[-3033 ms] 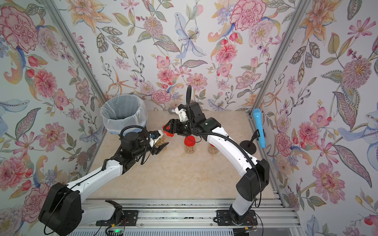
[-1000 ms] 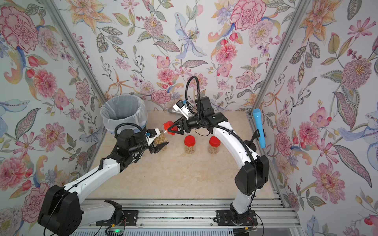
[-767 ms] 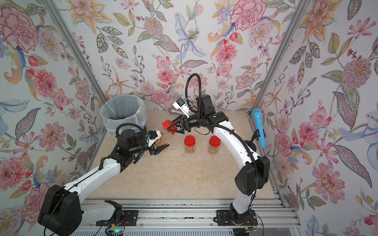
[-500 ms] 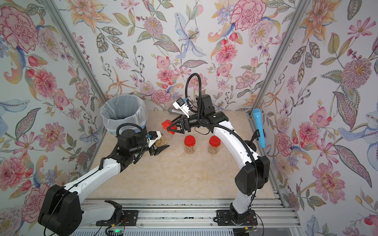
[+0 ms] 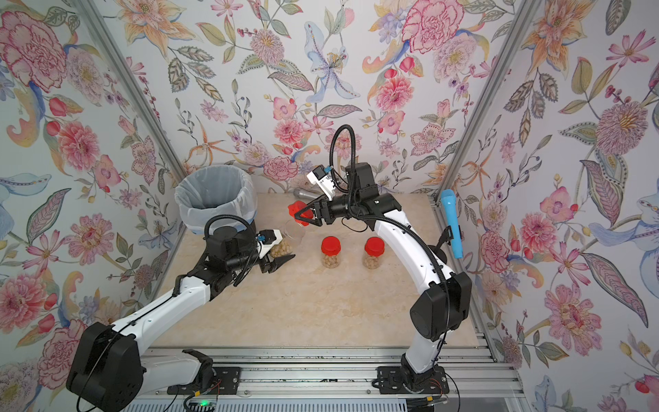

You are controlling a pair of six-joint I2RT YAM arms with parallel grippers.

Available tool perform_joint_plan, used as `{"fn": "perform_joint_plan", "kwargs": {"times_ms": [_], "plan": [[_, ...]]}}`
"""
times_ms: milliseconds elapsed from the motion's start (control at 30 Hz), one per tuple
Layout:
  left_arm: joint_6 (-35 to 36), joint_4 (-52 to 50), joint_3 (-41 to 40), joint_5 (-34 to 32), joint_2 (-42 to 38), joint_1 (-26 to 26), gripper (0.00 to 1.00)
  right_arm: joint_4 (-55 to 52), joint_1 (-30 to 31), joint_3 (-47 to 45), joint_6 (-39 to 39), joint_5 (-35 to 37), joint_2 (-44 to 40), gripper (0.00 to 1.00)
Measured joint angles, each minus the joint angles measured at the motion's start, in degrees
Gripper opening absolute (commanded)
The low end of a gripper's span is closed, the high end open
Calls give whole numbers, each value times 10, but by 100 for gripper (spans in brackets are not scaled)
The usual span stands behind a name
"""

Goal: Empty moldy peanuts from jars
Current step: Unscrew the lid from the jar, then place the lid at the center of the board.

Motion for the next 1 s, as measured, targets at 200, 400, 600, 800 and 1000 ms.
{"fn": "perform_joint_plan", "kwargs": {"times_ms": [200, 400, 600, 800, 1000], "plan": [[0, -2, 0, -13, 0, 0, 24, 17, -26, -62, 35, 64, -45, 65], [2, -21, 1, -21, 0, 3, 25, 24, -62, -238, 89, 170, -201, 65], [5, -41, 24, -36, 5, 5, 26, 23, -120, -402, 166, 253, -372, 64], [5, -54, 42, -52, 5, 6, 26, 9, -222, -547, 241, 293, -466, 64], [3, -55, 52, -63, 5, 6, 26, -28, -292, -630, 271, 306, -472, 65]]}}
